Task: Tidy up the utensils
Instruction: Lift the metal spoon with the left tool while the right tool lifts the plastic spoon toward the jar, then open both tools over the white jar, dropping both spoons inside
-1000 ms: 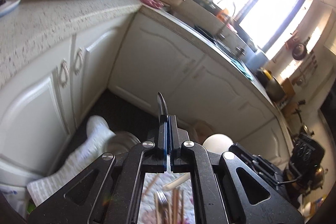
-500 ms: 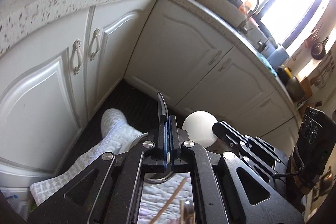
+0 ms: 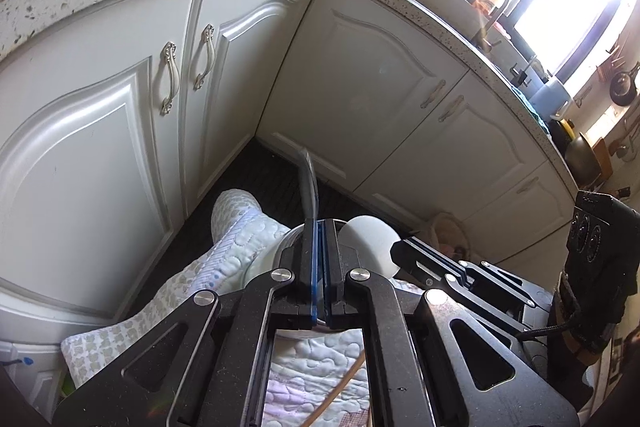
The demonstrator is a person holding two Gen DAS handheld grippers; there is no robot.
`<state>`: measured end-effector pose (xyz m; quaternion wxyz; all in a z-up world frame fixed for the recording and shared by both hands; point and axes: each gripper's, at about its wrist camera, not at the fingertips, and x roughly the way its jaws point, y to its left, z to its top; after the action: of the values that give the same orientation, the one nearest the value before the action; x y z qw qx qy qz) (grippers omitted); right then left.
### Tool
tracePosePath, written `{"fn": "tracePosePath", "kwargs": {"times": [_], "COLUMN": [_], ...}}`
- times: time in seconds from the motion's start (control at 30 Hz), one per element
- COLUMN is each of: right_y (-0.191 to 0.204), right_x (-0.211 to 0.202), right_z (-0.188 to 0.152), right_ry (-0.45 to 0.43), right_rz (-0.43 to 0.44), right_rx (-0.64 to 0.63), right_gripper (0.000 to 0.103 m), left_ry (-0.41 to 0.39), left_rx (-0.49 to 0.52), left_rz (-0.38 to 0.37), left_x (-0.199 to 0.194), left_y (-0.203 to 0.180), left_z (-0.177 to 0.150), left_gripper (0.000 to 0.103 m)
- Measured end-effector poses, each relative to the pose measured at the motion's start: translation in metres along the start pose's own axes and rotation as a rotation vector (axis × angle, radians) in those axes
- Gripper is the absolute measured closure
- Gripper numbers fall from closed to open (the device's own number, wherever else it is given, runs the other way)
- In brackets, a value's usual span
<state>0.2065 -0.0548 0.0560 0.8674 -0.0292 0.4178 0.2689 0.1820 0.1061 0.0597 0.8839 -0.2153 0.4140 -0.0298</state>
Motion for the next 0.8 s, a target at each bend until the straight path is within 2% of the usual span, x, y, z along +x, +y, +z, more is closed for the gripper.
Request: {"fn": "tracePosePath", "kwargs": {"times": [0.13,0.23,0.3,0.33,0.4,0.53,0.8], "right_y": [-0.001,-0.001,-0.003,-0.004,-0.007,-0.009,-0.018], "right_x": [-0.009,-0.019,-0.027,-0.030,-0.039,-0.058,-0.089], "right_z": [-0.006,-0.011,-0.016,-0.019,-0.026,-0.043,-0.085], "right_ry": [-0.005,-0.012,-0.014,-0.014,-0.020,-0.027,-0.025], "right_rz": [0.003,-0.001,0.002,0.002,-0.001,-0.023,-0.074], "right_rx": [0.013,0.016,0.030,0.034,0.045,0.056,0.098], "right_gripper": [0.080,0.078,0.077,0.075,0.070,0.061,0.060], "left_ry": [-0.004,-0.003,-0.004,-0.007,-0.017,-0.024,-0.024], "left_rx": [-0.007,-0.003,0.002,0.004,0.014,0.053,0.151], "left_rz": [0.017,0.023,0.028,0.028,0.034,0.071,0.126], "left_x": [-0.005,-0.010,-0.013,-0.016,-0.021,-0.029,-0.037], "left_y": [0.000,-0.001,-0.002,-0.002,-0.005,-0.012,-0.037], "left_z": [-0.003,-0.005,-0.008,-0.011,-0.016,-0.028,-0.065], "left_gripper": [0.102,0.097,0.081,0.076,0.060,0.057,0.057]}}
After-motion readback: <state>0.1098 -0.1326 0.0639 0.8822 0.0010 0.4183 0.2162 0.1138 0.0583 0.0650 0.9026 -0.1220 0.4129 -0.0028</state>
